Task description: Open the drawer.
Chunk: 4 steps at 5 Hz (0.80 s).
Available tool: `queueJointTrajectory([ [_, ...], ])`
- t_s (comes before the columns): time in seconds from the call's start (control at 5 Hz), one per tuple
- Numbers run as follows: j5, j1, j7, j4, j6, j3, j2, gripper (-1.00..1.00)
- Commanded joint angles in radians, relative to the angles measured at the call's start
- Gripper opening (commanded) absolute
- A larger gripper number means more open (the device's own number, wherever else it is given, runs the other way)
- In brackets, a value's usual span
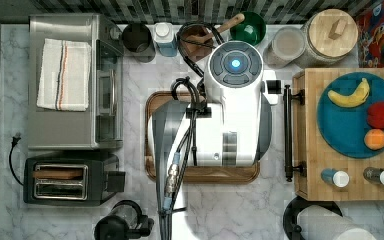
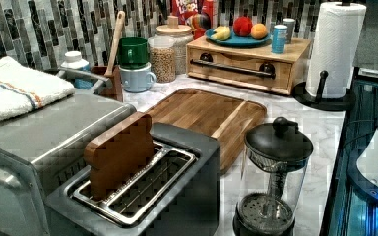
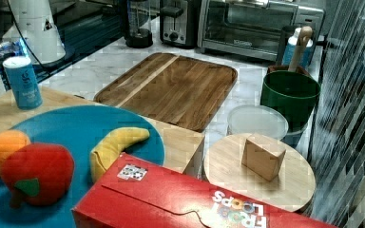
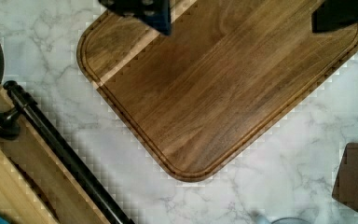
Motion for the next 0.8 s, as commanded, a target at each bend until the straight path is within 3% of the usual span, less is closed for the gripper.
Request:
queueJointTrajectory([
  [0.2,0.019,-0.016,-0.138,-0.102,0.071,-0.003,-0.052,1.0],
  [0.6,0.058,-0.062,-0.587,-0.209,0.148,-0.054,-0.082,1.0],
  [0.8,0.007,-0.081,-0.731,-0.219,0.173,-0.065,-0.061,1.0],
])
